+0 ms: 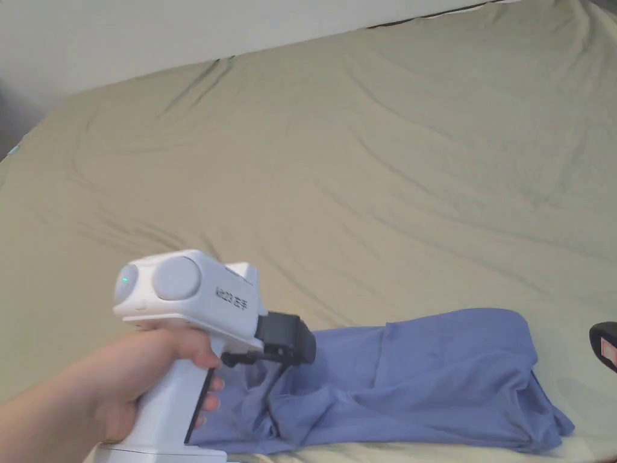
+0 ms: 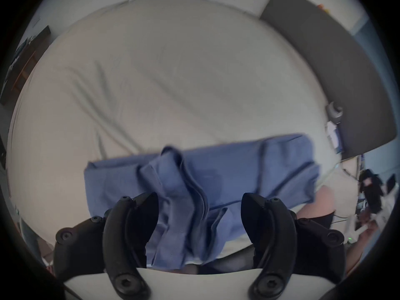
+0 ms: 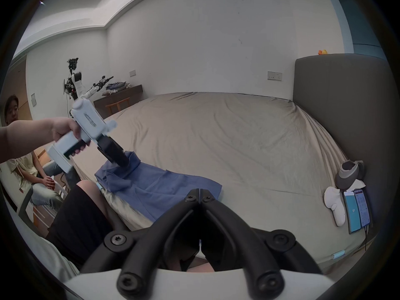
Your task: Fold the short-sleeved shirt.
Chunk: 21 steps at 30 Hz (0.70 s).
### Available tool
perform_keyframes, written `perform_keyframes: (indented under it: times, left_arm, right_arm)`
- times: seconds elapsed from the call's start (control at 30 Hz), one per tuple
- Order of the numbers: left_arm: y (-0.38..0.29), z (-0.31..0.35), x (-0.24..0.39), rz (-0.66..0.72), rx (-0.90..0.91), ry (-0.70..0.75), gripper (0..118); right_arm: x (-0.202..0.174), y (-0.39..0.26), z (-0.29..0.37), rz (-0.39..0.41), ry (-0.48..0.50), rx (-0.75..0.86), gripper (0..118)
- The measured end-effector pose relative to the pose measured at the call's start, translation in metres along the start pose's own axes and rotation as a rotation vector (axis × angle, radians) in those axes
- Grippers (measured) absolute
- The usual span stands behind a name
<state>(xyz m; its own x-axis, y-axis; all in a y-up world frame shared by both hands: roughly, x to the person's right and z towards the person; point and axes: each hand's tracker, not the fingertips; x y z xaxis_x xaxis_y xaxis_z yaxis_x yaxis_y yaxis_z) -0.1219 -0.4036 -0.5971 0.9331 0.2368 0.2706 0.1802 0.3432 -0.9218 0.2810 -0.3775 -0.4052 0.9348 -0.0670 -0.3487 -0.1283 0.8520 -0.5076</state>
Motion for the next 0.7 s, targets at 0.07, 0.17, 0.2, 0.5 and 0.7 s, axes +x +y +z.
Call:
perform_keyframes:
  times: [0.07, 0.17, 0.2, 0.5, 0.7]
  left_arm:
    - [-0.001, 0.036, -0.001, 0.01, 0.076, -0.057, 79]
    - [-0.017, 0.053, -0.01, 0.042, 0.142, 0.019, 41]
    - [-0.022, 0.046, -0.013, 0.007, 0.104, 0.107, 10]
    - [-0.054, -0.05, -0.012, 0.079, -0.066, 0.183, 0]
    - [-0.051, -0.064, 0.032, 0.004, -0.03, -0.014, 0]
  right_arm:
    - [0.0, 0.0, -0.001, 0.005, -0.004, 0.002, 0]
    - [-0.002, 0.0, -0.006, 0.011, 0.019, 0.002, 0]
    - [-0.004, 0.0, -0.007, 0.015, 0.025, 0.001, 0]
    - [-0.013, -0.005, -0.006, 0.043, 0.039, -0.008, 0]
    - [-0.011, -0.006, -0.003, 0.045, 0.007, -0.013, 0]
